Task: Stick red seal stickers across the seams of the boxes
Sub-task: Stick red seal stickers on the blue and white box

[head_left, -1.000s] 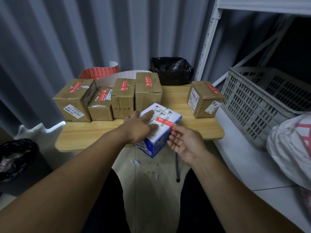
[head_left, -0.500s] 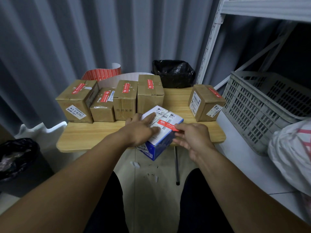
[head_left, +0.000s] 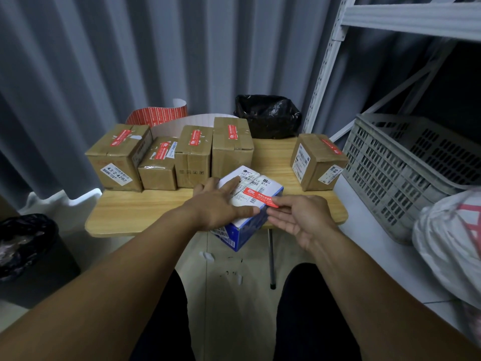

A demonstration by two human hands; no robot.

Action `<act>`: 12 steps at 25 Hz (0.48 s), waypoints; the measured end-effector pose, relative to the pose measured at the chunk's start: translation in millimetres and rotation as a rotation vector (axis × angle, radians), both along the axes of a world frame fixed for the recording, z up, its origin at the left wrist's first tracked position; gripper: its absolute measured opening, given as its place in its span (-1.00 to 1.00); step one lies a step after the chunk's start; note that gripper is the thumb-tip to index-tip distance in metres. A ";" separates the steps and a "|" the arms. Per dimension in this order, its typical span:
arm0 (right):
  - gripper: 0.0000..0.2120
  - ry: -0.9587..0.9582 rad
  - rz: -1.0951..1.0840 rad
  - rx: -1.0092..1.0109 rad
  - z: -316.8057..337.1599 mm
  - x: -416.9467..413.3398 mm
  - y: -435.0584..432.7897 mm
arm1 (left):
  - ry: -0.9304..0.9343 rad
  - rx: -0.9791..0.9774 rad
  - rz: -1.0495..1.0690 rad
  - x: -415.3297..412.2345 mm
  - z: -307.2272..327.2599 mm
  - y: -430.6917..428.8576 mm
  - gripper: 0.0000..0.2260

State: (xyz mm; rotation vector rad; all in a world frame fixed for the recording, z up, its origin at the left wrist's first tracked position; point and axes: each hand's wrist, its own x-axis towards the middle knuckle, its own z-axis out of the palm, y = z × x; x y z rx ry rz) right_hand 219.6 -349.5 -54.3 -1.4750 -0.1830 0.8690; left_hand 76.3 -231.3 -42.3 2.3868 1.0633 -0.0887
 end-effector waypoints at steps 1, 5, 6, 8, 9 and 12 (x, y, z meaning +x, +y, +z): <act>-0.83 0.001 0.010 -0.014 1.4 0.0 0.0 | 0.001 0.000 -0.002 -0.3 0.4 -0.1 -0.13; -0.82 0.008 0.043 -0.046 8.0 1.9 0.8 | 0.005 -0.005 0.004 0.3 1.5 0.4 -0.13; -0.82 0.006 0.054 -0.057 9.3 2.6 0.8 | 0.006 -0.004 0.005 0.5 1.2 0.5 -0.13; -0.81 -0.002 0.073 -0.072 11.6 3.2 -0.1 | 0.008 -0.001 -0.001 0.8 1.2 0.6 -0.13; -0.82 -0.006 0.081 -0.077 12.6 3.2 -0.5 | 0.009 0.000 -0.003 0.9 1.2 0.5 -0.13; -0.83 -0.027 0.080 -0.094 13.3 3.6 0.4 | 0.004 0.003 -0.002 0.4 0.5 1.0 -0.13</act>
